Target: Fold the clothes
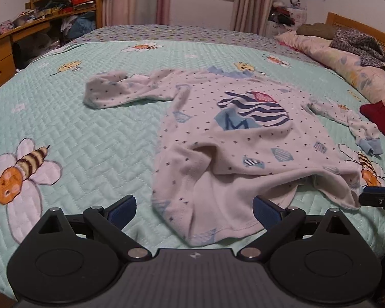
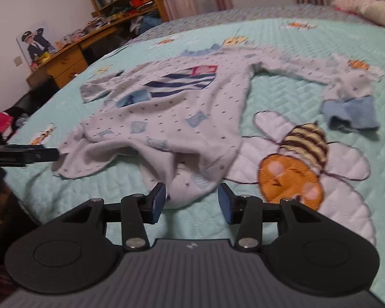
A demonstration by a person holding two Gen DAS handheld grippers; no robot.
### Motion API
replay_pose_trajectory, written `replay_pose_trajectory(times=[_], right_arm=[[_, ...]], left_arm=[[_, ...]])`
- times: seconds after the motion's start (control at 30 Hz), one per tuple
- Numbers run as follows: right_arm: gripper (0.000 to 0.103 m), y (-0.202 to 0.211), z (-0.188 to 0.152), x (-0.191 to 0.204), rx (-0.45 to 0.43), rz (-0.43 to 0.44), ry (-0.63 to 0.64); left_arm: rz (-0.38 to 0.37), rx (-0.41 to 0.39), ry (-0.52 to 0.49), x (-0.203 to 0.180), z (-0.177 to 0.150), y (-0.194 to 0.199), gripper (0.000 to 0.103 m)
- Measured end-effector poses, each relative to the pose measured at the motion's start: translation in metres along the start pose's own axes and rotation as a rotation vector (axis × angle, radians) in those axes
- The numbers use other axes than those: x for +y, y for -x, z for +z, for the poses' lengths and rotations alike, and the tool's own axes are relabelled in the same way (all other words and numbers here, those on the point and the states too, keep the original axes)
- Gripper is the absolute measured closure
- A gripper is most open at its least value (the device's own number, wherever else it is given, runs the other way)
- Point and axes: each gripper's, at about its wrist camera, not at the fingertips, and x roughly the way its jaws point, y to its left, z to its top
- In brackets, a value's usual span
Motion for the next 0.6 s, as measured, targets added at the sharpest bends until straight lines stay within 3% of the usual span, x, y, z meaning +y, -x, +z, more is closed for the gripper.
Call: replay_pose_trajectory(times=[0.07,0.2,0.37,0.47,0.6], right_arm=[[0.053,0.004,-0.001,0.007,-0.023,-0.022,0.059],[0.04,0.0,-0.003,0.028,-0.054,-0.085,0.197],[0.042,-0.015,-0.008,0.047,-0.03,-0.25,0.377],[0.043,-0.014,-0.009,0.042,-0.015,-0.252,0.383],[0.056,-0.018,-0.009,0.037,-0.003,-0.203,0.355]], left_arm=[[0.016,0.004,-0.002,0.002,-0.003,0.001,0.005],[0.033,0.013,-0.036,-0.003,-0.007,-0.002,0.005],[0.101,-0.001,-0.095,-0.008,-0.009,-0.002,0.005],[0.114,-0.003,-0.122,-0.007,-0.011,-0.002,0.004],[0.131,0.01,-0.13,-0.005,-0.013,-0.01,0.004]])
